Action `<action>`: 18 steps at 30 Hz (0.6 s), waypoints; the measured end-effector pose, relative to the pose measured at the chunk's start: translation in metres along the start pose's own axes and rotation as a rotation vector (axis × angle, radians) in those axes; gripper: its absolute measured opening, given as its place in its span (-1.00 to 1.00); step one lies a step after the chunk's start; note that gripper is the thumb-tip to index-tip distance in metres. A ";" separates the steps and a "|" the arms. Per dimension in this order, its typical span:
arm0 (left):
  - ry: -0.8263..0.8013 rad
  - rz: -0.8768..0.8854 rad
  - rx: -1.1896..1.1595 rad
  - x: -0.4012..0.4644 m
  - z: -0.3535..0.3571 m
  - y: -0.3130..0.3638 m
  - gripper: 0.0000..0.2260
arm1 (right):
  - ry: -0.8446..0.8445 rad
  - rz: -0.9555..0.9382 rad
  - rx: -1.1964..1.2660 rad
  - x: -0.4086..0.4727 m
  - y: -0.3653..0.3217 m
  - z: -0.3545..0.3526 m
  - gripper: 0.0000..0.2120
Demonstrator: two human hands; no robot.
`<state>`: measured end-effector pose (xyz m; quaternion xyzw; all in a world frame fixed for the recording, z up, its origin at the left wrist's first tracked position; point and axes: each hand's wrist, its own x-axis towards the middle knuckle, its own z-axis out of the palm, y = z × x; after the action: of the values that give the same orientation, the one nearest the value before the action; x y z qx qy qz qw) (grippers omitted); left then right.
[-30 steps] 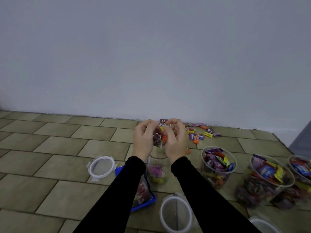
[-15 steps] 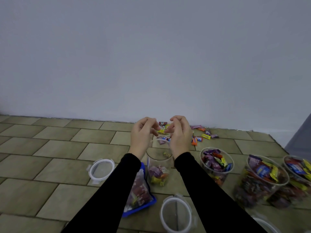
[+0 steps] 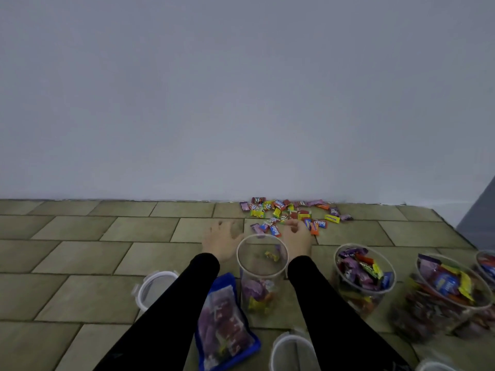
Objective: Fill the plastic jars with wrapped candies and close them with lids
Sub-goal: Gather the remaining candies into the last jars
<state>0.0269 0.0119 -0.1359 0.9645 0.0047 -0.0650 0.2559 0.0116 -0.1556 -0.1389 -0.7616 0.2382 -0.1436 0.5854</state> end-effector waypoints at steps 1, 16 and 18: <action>-0.029 0.007 0.064 0.003 0.003 -0.001 -0.38 | 0.007 -0.064 -0.091 0.003 0.007 0.004 -0.89; -0.049 0.138 0.345 0.080 0.052 0.004 -0.32 | -0.119 -0.182 -0.942 0.050 0.045 0.050 -0.41; -0.035 0.166 0.308 0.092 0.053 0.006 -0.31 | -0.092 -0.200 -0.948 0.060 0.044 0.055 -0.42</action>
<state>0.1117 -0.0214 -0.1906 0.9881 -0.0893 -0.0605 0.1098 0.0808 -0.1514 -0.1999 -0.9690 0.1767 -0.0410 0.1675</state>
